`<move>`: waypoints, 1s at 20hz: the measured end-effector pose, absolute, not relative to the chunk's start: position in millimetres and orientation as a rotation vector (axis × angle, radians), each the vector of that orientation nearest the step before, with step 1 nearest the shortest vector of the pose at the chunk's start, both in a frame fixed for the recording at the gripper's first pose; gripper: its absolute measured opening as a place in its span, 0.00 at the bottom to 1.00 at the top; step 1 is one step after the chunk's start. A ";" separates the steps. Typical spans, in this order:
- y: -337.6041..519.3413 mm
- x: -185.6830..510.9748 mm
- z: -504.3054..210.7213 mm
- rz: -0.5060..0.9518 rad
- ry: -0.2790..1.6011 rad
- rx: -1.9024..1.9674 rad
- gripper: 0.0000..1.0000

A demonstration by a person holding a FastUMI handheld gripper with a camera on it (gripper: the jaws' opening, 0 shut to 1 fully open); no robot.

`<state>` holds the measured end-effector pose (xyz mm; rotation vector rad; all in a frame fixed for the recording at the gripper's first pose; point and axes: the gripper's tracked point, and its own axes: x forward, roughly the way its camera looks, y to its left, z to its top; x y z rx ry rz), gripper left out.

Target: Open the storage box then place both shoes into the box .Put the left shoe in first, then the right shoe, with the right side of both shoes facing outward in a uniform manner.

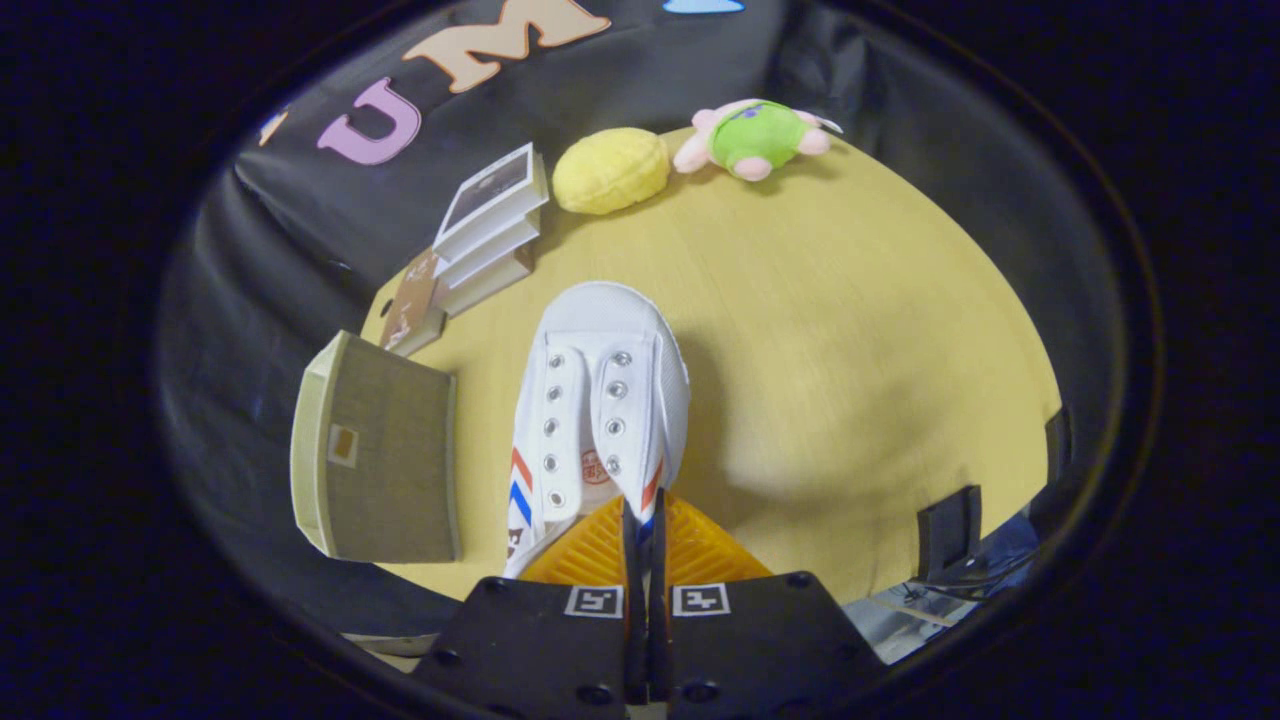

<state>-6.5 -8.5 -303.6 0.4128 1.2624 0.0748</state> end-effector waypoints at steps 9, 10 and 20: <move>45.0 3.5 -249.4 0.090 1.217 0.432 0.04; 52.2 5.4 -243.0 0.094 1.209 0.436 0.04; 140.6 19.9 -190.4 0.182 1.156 0.435 0.04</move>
